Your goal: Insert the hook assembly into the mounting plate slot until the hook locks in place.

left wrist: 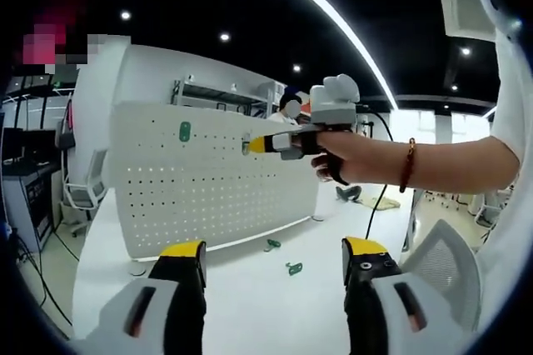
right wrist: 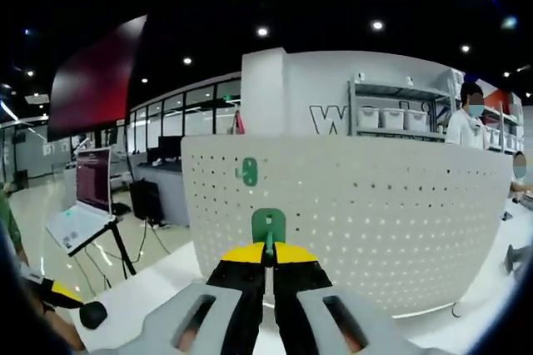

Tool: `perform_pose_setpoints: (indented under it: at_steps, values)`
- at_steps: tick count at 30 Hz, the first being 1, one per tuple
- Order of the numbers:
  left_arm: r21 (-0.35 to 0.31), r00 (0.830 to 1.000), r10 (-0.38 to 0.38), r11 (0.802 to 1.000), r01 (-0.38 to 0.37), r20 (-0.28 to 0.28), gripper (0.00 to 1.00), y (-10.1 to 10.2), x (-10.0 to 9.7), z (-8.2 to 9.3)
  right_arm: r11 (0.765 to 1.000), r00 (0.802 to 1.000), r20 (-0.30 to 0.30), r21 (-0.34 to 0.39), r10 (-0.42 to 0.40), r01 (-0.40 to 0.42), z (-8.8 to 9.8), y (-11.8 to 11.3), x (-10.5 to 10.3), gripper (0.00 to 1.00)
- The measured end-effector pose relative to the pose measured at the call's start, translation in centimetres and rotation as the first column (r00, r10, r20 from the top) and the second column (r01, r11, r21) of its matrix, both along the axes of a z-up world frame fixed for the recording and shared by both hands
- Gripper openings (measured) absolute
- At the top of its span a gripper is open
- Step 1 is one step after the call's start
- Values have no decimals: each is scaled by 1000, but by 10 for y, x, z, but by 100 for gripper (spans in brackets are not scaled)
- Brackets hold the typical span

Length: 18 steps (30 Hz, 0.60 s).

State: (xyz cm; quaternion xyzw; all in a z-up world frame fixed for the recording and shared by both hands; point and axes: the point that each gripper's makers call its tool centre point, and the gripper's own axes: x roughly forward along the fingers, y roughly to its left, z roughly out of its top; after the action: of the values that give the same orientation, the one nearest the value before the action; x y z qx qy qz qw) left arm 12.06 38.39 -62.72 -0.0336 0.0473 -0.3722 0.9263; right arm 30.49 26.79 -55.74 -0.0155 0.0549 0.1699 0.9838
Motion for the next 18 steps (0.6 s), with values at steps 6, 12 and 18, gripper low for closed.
perform_pose_setpoints:
  at_steps: [6,12,18]
  values:
    - [13,1000,-4,1000,3,11,71,0,0,0,999,1000,-15,43,-25,26,3,2,11,1]
    - [-2,1000,20,1000,-20,18,76,6,0,1,997,999,3,50,-54,54,8,4,22,1]
    - [-2,999,33,999,-33,32,79,8,-2,3,995,997,6,74,-73,72,14,6,33,1]
